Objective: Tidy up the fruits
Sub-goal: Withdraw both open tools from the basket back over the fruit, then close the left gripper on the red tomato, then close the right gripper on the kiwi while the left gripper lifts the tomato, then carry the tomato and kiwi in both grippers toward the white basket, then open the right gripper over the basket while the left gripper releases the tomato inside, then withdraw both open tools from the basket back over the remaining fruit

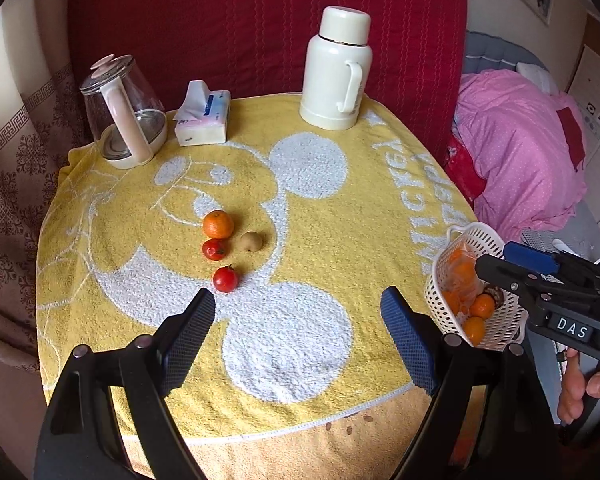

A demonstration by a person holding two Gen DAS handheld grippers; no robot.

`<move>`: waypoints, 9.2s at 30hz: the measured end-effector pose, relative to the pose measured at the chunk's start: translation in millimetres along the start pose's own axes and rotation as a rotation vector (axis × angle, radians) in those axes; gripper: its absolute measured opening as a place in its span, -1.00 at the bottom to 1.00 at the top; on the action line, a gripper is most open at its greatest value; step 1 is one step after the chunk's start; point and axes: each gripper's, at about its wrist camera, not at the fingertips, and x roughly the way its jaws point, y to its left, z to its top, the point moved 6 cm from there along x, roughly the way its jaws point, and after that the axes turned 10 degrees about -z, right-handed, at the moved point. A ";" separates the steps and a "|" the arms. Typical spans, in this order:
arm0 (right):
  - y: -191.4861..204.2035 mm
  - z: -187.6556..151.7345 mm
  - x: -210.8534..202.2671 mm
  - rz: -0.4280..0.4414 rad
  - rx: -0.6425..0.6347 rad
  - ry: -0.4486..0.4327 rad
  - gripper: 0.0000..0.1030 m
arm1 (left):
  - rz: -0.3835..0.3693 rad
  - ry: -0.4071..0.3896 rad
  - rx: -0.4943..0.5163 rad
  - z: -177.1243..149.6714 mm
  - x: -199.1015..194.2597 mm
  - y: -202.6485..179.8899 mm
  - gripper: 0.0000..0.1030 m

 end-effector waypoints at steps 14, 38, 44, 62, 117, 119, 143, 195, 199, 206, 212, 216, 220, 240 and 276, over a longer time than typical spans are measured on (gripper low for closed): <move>45.4 -1.3 11.3 0.005 -0.057 0.027 0.21 | -0.006 0.003 -0.193 -10.9 3.1 81.2 0.55; 53.3 -4.8 37.2 -0.009 -0.124 0.085 0.21 | -0.020 0.195 -0.223 -13.2 126.9 116.8 -0.30; 55.4 -3.5 47.1 -0.006 -0.133 0.104 0.21 | -0.019 0.210 -0.222 -13.0 140.2 121.0 -0.40; 127.9 24.7 120.5 0.122 -0.236 0.176 0.21 | 0.024 0.109 -0.293 -20.8 75.2 151.9 -0.44; 141.2 35.6 97.1 0.164 -0.175 0.178 -0.41 | 0.093 -0.047 -0.311 -34.3 -25.4 140.6 -0.44; 136.3 36.4 91.8 0.164 -0.160 0.166 -0.41 | 0.091 -0.051 -0.296 -31.4 -26.4 134.4 -0.44; 79.6 29.3 32.6 0.142 -0.032 0.066 -0.41 | 0.075 -0.076 -0.110 -0.4 -28.8 76.0 -0.44; -158.0 5.2 18.7 -0.048 0.347 0.062 -0.38 | -0.030 -0.021 0.042 18.5 26.1 -60.0 -0.44; -161.1 9.8 19.1 -0.037 0.340 0.058 -0.38 | -0.043 -0.017 0.045 20.9 30.1 -70.1 -0.44; -168.2 15.4 19.4 -0.029 0.322 0.049 -0.38 | -0.081 0.004 0.073 22.3 42.9 -96.9 -0.44; -180.4 14.2 19.4 -0.032 0.331 0.049 -0.19 | -0.141 0.039 0.139 18.0 55.7 -132.6 -0.44; -187.4 11.7 16.8 -0.029 0.340 0.041 -0.12 | -0.198 0.061 0.185 14.4 61.6 -157.1 -0.44; -194.3 7.9 16.1 -0.025 0.353 0.042 -0.12 | -0.244 0.080 0.223 11.3 65.7 -177.3 -0.43; -180.5 12.8 18.0 0.019 0.337 0.038 -0.12 | -0.172 0.053 0.161 15.5 55.1 -154.0 0.32; -40.9 18.2 18.5 0.059 0.203 0.023 0.08 | -0.066 0.000 -0.035 -4.4 1.4 -13.8 0.53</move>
